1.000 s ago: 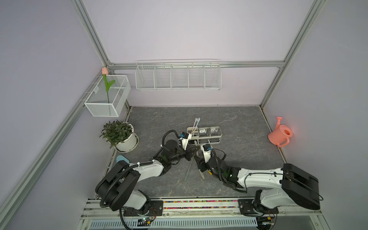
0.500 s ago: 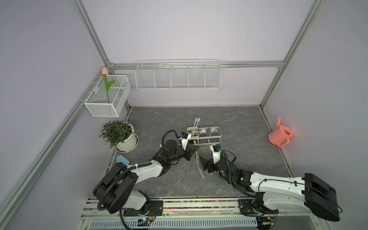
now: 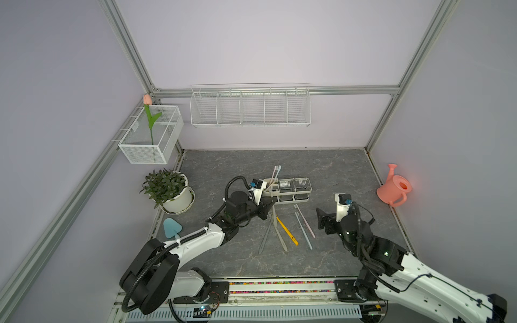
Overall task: Place the toothbrush into the toothbrush holder
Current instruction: Pick up the toothbrush from the center of the board, then place the toothbrush in the toothbrush holder.
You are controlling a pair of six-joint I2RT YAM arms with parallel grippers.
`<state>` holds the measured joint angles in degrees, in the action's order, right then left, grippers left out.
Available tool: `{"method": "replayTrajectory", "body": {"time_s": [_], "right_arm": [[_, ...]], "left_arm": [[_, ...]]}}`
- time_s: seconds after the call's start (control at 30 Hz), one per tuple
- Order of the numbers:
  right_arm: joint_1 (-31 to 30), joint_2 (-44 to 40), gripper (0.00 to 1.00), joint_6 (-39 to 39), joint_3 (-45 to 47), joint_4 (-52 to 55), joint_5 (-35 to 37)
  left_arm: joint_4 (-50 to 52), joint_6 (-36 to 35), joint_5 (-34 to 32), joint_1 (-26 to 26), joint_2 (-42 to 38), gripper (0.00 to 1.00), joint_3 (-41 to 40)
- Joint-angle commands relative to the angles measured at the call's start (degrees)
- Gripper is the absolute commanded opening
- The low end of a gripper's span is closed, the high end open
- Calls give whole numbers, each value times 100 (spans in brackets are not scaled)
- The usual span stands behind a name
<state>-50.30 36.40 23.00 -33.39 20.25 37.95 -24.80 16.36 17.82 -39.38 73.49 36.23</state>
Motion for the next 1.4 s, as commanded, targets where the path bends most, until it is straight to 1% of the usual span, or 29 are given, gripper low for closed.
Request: {"method": "replayTrajectory", "body": {"time_s": [0.0, 0.17, 0.27, 0.33, 0.4, 0.47, 0.53, 0.67, 0.77, 1.03, 1.17, 1.37], "right_arm": [[371, 60, 90, -304, -158, 463, -362], [1071, 654, 89, -445, -330, 612, -918], [1539, 945, 89, -609, -311, 410, -1383], [1889, 1101, 89, -676, -296, 178, -1745], [2270, 1272, 89, -668, -291, -33, -2132], [2682, 1483, 89, -603, -300, -214, -2556], [2986, 1709, 89, -565, -295, -376, -2898], [3341, 2172, 89, -611, -225, -741, -3320], [3465, 2369, 89, -665, -187, -920, -3450], [3603, 2340, 89, -640, -124, -1147, -3607], [3617, 2310, 89, -631, -90, -1151, -3656], [3629, 2251, 89, -583, -21, -1135, -3662]], "left_arm": [[420, -238, -432, 11, -213, 0, 584], [1046, -700, -950, 11, -21, 0, 1540], [1174, -1005, -1296, 11, 172, 0, 1993], [1293, -1165, -1674, 17, 305, 0, 2264], [1350, -1199, -2155, 15, 425, 0, 2405], [1244, -1398, -2613, 18, 606, 0, 2463], [1206, -1545, -2857, 35, 782, 0, 2556], [1012, -1638, -2846, 105, 1136, 0, 2728], [834, -1776, -2851, 101, 1365, 0, 2840], [741, -1910, -2958, 182, 1816, 0, 3059], [536, -1893, -2980, 232, 1916, 0, 2916], [197, -1736, -2779, 272, 1995, 0, 2665]]}}
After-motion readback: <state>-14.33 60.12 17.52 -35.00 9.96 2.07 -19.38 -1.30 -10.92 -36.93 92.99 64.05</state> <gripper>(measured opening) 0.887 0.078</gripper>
